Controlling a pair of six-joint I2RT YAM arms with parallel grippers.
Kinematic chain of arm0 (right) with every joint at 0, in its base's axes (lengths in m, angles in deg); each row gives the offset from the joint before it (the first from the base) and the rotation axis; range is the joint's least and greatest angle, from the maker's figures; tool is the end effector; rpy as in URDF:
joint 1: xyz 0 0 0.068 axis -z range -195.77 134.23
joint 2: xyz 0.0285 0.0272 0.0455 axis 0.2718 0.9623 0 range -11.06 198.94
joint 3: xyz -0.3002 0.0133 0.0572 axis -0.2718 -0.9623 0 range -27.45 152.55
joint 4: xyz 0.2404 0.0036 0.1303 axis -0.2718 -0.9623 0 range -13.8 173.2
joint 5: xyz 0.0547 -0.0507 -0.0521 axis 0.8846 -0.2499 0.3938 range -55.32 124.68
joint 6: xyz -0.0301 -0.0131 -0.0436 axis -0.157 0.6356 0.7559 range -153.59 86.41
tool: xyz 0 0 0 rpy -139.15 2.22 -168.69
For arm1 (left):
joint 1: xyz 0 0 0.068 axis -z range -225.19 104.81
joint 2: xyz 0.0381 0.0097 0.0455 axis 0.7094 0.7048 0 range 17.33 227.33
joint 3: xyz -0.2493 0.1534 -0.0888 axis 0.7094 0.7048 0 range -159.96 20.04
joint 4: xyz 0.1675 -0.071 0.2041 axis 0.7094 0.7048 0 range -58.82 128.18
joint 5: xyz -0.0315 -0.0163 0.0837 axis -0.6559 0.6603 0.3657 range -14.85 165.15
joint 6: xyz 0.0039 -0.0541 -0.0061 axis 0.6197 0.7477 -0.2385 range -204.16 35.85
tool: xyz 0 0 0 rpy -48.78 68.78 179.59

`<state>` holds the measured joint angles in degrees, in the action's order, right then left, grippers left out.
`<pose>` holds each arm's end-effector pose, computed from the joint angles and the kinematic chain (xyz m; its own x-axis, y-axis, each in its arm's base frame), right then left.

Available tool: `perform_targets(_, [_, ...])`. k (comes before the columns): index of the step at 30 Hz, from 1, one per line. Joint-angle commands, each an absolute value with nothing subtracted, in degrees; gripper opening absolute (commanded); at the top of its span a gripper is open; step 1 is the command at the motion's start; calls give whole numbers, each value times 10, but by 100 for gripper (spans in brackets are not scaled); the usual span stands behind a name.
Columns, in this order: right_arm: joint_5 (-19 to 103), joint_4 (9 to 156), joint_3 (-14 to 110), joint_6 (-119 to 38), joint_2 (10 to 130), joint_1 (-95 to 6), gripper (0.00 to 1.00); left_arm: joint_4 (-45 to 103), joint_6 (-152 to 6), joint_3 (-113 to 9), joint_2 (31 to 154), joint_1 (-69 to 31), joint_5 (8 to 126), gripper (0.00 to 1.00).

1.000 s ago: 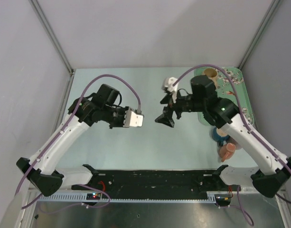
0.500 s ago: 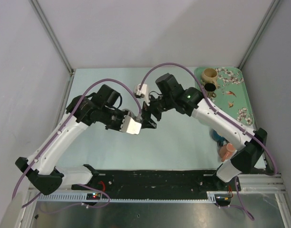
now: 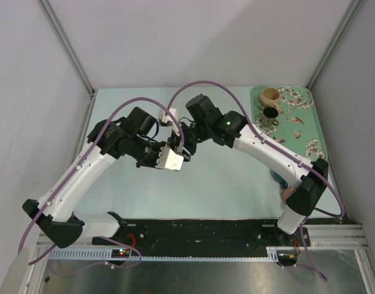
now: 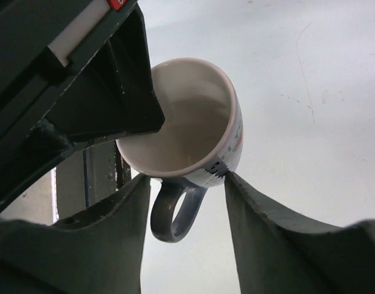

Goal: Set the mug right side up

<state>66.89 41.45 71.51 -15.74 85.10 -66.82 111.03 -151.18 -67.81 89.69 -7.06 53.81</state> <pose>0.2289 0.3142 0.4164 -0.0947 -0.5295 -0.8430 -0.9955 0.0497 0.0806 0.1560 -0.1393 0.4267 0.3666 0.8023 -0.4710 0.9258 -0.2643 0.2703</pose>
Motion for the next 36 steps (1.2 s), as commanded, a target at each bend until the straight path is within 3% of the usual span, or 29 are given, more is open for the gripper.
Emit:
perform_targets(1, [660, 356, 781, -123, 881, -674, 52, 1109, -1514, -716, 903, -67, 520, 0])
perform_targets(9, [603, 275, 825, -83, 914, -678, 36, 1115, -1514, -733, 916, -66, 526, 0])
perform_targets(13, [555, 265, 829, -72, 921, -694, 51, 1116, -1507, -740, 921, -67, 524, 0])
perform_targets(15, [545, 267, 829, -77, 924, -696, 52, 1115, -1503, -742, 923, -68, 522, 0])
perform_targets(23, [518, 265, 829, -83, 937, -707, 28, 1116, -1478, -759, 929, -68, 510, 0])
perform_targets(26, [519, 264, 823, -83, 937, -711, 6, 1116, -1469, -771, 932, -70, 501, 0])
perform_targets(30, [521, 286, 788, -84, 924, -708, 0, 1116, -1463, -776, 936, -73, 499, 0])
perform_targets(31, [520, 295, 777, -87, 918, -707, 0, 1115, -1462, -776, 936, -74, 500, 0])
perform_targets(32, [522, 303, 766, -89, 915, -706, 6, 1115, -1463, -776, 936, -74, 500, 0])
perform_targets(34, [527, 303, 758, -88, 915, -707, 30, 1116, -1463, -777, 937, -74, 500, 0])
perform_targets(36, [526, 291, 767, -87, 922, -709, 40, 1115, -1463, -779, 939, -74, 500, 0])
